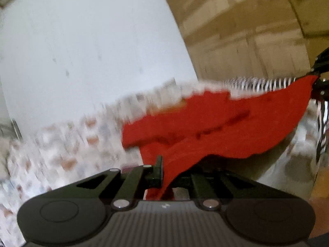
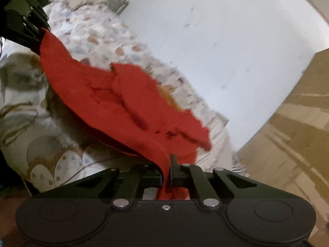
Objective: Fold small clothes
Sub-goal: 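Lift the hem with both grippers and fold it toward the collar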
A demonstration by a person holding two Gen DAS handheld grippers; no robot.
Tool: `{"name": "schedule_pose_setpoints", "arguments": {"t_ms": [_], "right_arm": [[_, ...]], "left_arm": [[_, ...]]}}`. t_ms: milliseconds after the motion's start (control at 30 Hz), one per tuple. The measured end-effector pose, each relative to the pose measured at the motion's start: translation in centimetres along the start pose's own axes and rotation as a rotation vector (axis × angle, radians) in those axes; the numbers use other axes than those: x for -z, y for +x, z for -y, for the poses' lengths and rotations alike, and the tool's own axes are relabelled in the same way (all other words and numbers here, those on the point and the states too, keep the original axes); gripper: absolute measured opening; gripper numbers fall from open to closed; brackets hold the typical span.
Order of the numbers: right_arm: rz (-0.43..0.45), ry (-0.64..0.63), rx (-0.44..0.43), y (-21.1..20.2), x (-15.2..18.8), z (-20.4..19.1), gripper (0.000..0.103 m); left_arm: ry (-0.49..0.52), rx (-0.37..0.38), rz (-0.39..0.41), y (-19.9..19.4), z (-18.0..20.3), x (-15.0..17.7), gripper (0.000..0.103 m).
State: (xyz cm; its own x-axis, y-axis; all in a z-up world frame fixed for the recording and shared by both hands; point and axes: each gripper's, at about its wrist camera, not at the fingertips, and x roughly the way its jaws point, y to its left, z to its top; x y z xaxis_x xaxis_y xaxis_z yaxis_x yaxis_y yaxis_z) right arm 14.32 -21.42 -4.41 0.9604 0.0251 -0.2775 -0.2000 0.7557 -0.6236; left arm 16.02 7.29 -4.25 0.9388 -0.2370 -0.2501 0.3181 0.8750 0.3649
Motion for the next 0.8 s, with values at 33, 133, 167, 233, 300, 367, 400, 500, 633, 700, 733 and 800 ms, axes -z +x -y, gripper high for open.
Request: {"name": "schedule_pose_setpoints", "arguments": {"t_ms": [33,133,167,233,300,367,400,500,633,700,733,800], "right_arm": [[0.013,0.01,0.021,-0.5,-0.2,0.4,0.004],[0.061,0.031,0.073,-2.2,-0.7,1.8,0.004],[0.076,0.032,0.083,-2.8,-1.0,2.2,0.004],[0.113,0.014,0.095,-4.3,-1.8,3.0,0.004],[0.138,-0.012,0.093,-5.9,-2.4,3.7,0.004],[0.157,-0.039,0.084,-7.9,-2.9,4.3,0.004],[0.163,-0.045,0.081,-8.9,-3.1,4.7,0.004],[0.17,-0.015,0.051,-12.3,-3.9,6.1,0.004],[0.186,0.082,0.024,-17.4,-4.8,7.2,0.004],[0.186,0.092,0.024,-19.4,-4.8,7.0,0.004],[0.181,0.098,0.02,-19.8,-4.9,7.1,0.004],[0.17,0.119,0.004,-20.2,-4.8,7.5,0.004]], "left_arm": [[0.004,-0.01,0.029,-0.7,0.1,-0.4,0.004],[0.001,-0.02,0.096,-2.6,0.1,-1.7,0.004],[0.007,-0.022,0.11,-3.3,0.3,-2.2,0.004],[0.011,-0.022,0.132,-4.9,0.5,-3.3,0.004],[0.011,-0.018,0.146,-6.6,0.4,-4.3,0.004],[0.01,-0.017,0.156,-8.5,0.4,-5.2,0.004],[0.005,-0.013,0.156,-9.7,0.2,-5.7,0.004],[-0.044,0.025,0.123,-13.5,-0.1,-7.6,0.004],[-0.076,0.067,0.104,-17.9,-0.3,-9.5,0.004],[-0.075,0.087,0.089,-19.0,-0.3,-10.1,0.004],[-0.082,0.098,0.076,-19.1,-0.4,-10.3,0.004],[-0.108,0.121,0.053,-18.6,-0.8,-10.4,0.004]]}}
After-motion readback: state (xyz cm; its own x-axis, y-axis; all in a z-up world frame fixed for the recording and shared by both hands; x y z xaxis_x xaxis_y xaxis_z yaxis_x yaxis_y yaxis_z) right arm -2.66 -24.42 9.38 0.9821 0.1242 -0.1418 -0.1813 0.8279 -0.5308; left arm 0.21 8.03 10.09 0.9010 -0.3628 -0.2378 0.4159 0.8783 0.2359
